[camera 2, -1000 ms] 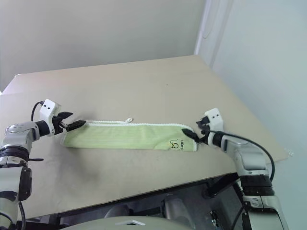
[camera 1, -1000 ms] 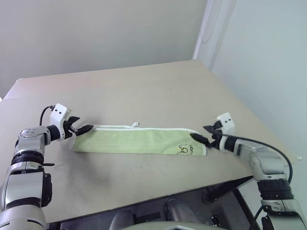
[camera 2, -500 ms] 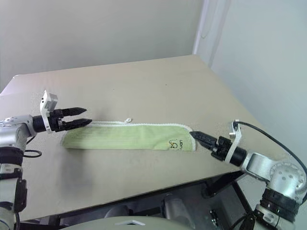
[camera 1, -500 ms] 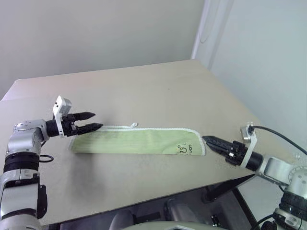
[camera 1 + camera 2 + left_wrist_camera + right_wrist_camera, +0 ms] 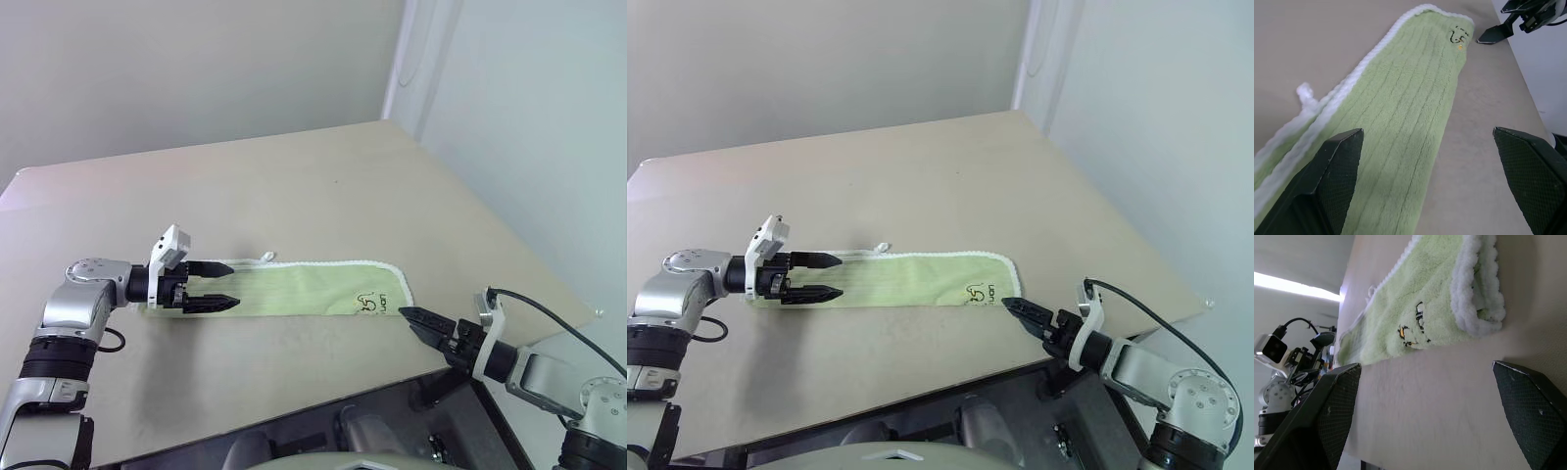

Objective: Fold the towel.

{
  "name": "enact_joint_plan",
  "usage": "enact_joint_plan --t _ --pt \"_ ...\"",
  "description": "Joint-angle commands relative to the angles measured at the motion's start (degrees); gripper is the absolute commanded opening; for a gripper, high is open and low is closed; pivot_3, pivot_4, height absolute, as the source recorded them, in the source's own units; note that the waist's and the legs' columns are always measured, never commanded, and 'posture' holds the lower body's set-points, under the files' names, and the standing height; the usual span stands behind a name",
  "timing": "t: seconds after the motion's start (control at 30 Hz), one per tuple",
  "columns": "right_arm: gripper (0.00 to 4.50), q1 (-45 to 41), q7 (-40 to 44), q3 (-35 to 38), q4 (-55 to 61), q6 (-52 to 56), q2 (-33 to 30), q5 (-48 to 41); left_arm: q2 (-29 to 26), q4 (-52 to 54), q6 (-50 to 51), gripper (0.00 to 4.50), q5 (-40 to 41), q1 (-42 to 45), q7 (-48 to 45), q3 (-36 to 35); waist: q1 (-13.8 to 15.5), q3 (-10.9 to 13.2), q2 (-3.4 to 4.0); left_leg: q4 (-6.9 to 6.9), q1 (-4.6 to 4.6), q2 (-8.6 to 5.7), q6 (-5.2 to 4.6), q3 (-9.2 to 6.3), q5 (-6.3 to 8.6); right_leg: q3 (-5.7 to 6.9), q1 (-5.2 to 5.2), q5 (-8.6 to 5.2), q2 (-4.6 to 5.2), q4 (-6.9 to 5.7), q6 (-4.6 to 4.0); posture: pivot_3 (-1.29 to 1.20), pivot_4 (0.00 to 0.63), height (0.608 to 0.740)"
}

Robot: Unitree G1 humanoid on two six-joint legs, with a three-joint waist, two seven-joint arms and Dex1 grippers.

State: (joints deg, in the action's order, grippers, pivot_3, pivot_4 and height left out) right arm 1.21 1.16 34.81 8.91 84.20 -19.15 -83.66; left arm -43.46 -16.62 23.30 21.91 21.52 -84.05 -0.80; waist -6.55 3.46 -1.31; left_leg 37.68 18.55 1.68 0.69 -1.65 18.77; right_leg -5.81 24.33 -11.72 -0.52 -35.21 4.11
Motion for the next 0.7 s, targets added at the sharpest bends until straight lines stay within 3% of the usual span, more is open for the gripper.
enact_joint_plan --t 0.03,0.33,0.7 --pt "4.50 -1.18 -2.95 -1.56 -1.37 -3.96 -0.57 -0.83 0.08 1.00 -0.36 4.46 0.37 1.17 0.56 -0.02 -0.45 0.00 0.01 0.00 0.00 0.00 0.00 -0.01 0.00 0.00 0.00 0.00 0.00 0.00 0.00 0.00 0.000 0.740" --pt "4.50 -5.99 -5.50 -6.61 -6.89 -8.92 -1.46 -1.56 0.49 1.83 0.24 4.46 0.67 1.20 1.07 0.75 -0.88 0.01 0.00 -0.01 -0.03 0.04 0.00 0.02 0.00 -0.01 -0.02 0.00 0.00 0.08 0.00 0.00 0.000 0.740" --pt "4.50 -10.04 -9.73 -11.38 -9.14 -13.64 2.26 -3.38 0.49 2.16 -0.42 4.46 0.56 0.01 2.19 0.56 -0.99 0.01 0.00 -0.45 -0.01 0.10 0.00 0.05 0.00 -0.11 -0.01 -0.01 -0.15 0.11 -0.02 0.00 0.000 0.740"
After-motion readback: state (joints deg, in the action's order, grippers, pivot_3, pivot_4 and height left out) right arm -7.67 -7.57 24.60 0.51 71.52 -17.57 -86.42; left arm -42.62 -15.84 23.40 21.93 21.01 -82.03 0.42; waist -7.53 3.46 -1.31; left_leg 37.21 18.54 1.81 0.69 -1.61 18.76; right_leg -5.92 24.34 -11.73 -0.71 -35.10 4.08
